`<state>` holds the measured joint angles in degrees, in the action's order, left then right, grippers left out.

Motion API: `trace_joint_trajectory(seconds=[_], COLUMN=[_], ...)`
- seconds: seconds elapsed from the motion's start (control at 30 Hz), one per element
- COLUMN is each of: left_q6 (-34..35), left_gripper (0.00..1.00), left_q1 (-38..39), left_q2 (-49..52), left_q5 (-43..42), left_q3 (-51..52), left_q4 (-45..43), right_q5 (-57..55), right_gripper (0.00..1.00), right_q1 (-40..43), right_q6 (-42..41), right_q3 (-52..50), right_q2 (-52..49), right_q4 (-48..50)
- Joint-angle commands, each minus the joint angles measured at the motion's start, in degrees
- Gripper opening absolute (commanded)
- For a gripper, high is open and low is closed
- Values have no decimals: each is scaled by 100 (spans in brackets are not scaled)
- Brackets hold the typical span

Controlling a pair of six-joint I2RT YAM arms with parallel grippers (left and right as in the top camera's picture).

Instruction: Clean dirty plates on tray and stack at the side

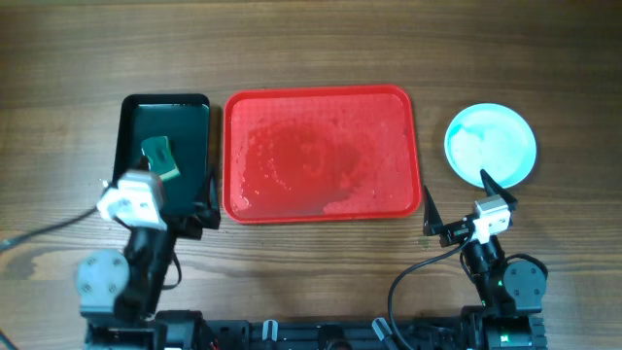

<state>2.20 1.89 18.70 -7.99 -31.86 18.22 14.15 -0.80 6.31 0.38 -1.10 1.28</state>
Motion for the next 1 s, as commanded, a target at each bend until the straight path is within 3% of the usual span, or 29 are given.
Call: trace_joint_trajectory(seconds=[0.0,0.27,0.67,0.97], left_q6=[-48,-48,-44,122], left_gripper=[100,100,100,100], left_q1=[42,7,-57,-57], left_q2=[-826,-1818,-1851,-1851], left_q5=[103,232,354,356], left_q3=[1043,2406,3112,3154], left_q4=[-678,-1550,-1882,-1412], right_q5=[96,96,96,96], right_gripper=[100,100,100,100], right_q1=[24,24,24,24], right_q6=[-31,-31,-28,-28], right_q3=[-9,-9,-9,-9], right_q2=[52,52,52,52], right_q4=[4,4,4,4])
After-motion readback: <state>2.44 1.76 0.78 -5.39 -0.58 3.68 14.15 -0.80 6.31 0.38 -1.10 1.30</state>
